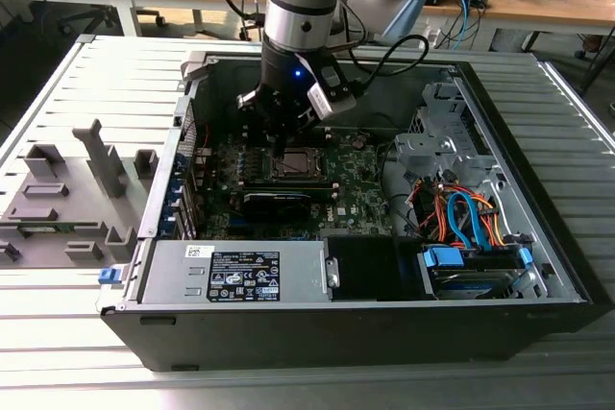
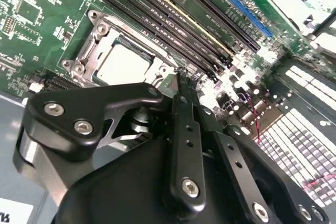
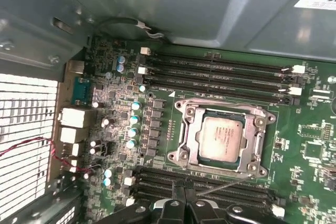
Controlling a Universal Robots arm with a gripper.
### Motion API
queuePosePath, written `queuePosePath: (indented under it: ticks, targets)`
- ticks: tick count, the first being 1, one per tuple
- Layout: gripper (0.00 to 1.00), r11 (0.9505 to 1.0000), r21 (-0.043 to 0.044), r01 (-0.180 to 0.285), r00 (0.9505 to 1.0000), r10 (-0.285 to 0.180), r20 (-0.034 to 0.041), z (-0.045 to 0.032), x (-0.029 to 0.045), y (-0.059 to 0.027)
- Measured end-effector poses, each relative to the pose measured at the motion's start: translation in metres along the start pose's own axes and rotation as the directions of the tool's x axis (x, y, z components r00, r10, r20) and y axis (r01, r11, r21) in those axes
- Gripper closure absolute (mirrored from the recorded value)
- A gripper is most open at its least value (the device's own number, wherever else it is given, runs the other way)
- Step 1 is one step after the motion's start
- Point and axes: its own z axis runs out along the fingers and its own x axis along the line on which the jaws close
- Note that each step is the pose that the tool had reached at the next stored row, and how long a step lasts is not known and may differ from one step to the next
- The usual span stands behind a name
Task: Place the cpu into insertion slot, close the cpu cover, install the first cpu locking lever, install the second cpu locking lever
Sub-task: 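Install the second cpu locking lever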
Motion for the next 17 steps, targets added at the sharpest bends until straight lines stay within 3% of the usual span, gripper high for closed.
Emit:
queuePosePath:
  ticks: [4,13,17]
  targets:
    - [0.89,1.0000,0.0000,0.000,1.0000,0.000,-0.0001,0.0004,0.0005,-0.0036]
    - [0.89,1.0000,-0.0008,0.000,0.9999,0.000,-0.0107,0.0128,-0.0002,-0.0069]
    - [0.89,1.0000,-0.0020,0.001,0.9999,-0.001,-0.0159,0.0218,-0.0014,-0.0064]
